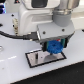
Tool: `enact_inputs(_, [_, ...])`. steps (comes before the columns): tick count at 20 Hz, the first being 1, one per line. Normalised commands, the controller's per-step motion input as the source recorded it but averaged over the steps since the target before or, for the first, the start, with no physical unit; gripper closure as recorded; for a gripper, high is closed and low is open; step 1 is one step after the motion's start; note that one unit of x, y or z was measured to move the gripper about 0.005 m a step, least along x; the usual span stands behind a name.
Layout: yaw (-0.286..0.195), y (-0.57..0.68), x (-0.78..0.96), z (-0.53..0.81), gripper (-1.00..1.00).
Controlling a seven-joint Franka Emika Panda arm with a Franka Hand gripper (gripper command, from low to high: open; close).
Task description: Insert the blue gear onto the right peg, followed by the red gear
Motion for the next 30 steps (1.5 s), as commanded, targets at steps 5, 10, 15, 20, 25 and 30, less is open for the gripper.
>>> enact_inputs(5, [0.0,-0.09,0.13,0.07,1.0])
enact_inputs(10, [0.0,-0.08,0.17,-0.02,1.0])
enact_inputs(15, [0.0,-0.02,0.14,-0.05,1.0])
enact_inputs(20, [0.0,-0.12,0.18,0.22,1.0])
enact_inputs(25, [0.0,-0.1,0.19,0.11,1.0])
enact_inputs(30, [0.0,-0.02,0.23,0.02,1.0])
